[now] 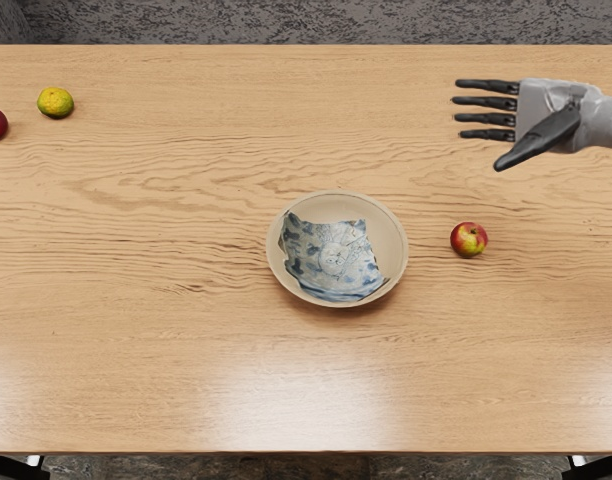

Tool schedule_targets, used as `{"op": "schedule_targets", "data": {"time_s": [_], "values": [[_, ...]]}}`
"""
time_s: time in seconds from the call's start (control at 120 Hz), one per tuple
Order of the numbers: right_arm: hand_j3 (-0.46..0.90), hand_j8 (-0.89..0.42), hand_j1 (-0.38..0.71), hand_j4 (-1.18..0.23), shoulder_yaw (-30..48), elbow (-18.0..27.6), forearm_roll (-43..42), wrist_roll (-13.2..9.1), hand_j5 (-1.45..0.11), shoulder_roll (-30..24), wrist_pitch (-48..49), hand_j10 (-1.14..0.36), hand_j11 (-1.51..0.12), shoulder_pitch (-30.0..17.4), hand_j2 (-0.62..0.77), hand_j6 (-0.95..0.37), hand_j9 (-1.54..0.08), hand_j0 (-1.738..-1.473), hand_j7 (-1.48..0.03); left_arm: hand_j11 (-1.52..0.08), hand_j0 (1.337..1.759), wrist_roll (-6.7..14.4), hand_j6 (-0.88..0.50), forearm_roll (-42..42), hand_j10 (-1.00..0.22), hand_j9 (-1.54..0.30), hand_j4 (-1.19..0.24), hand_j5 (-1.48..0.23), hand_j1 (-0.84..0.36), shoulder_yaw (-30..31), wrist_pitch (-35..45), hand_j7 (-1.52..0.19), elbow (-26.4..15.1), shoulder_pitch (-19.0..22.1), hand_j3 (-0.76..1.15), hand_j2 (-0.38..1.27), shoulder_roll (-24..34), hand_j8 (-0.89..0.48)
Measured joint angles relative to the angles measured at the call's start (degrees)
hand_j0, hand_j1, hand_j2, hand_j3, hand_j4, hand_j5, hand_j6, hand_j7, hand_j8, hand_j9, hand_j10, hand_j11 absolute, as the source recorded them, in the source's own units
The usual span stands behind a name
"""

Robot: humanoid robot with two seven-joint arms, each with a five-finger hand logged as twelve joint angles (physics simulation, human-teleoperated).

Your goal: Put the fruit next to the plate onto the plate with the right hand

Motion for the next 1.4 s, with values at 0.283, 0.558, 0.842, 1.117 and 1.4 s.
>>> {"op": "schedule_targets", "data": {"time_s": [0.283,0.558,0.842,1.117,1.4], "values": [[0.00,-0.03,-0.31,-0.03,0.00,0.45,-5.53,0.24,-0.04,-2.63,0.00,-0.03,-0.04,0.31,-0.01,-0.03,-0.04,-1.658,-0.04,-0.32,1.658,0.00,-0.24,0.00,-0.24,-0.32,-0.24,-0.32,0.06,0.00,0.00,-0.32,-0.01,0.00,0.00,0.05,0.00,-0.24],[0.00,-0.04,-0.31,-0.04,2.97,16.74,-28.98,-0.33,-0.04,-8.57,0.00,-0.04,-0.04,0.46,-0.01,-0.04,-0.04,-1.658,-0.04,-0.32,1.658,0.00,-0.24,0.00,-0.24,-0.32,-0.24,-0.32,0.06,0.00,0.00,-0.32,0.01,0.00,0.00,0.05,0.00,-0.24],[0.00,-0.04,-0.31,-0.04,2.52,28.60,-45.65,-1.65,-0.05,-9.99,-4.81,-0.04,-0.05,0.16,-0.01,-0.04,-0.05,-1.658,-0.05,-0.32,1.658,0.00,-0.24,0.00,-0.24,-0.32,-0.24,-0.32,0.06,0.00,0.00,-0.32,-0.01,0.00,0.00,0.05,0.00,-0.24],[0.00,-0.05,-0.29,-0.05,-3.54,35.14,-56.40,-3.31,-0.06,-7.92,-24.12,-0.05,-0.06,-0.31,-0.01,-0.06,-0.06,-1.658,-0.06,-0.32,1.658,0.00,-0.24,0.00,-0.24,-0.32,-0.24,-0.32,0.06,0.00,0.00,-0.32,-0.01,0.00,0.00,0.05,0.00,-0.24],[0.00,-0.13,-0.20,-0.13,-8.84,38.36,-62.74,-9.10,-0.17,-5.80,-36.80,-0.13,-0.16,-2.72,-0.02,-0.14,-0.16,-1.658,-0.16,-0.32,1.658,0.00,-0.24,0.00,-0.24,-0.32,-0.24,-0.32,0.06,0.00,0.00,-0.32,0.00,0.00,0.00,0.05,0.00,-0.24]]}}
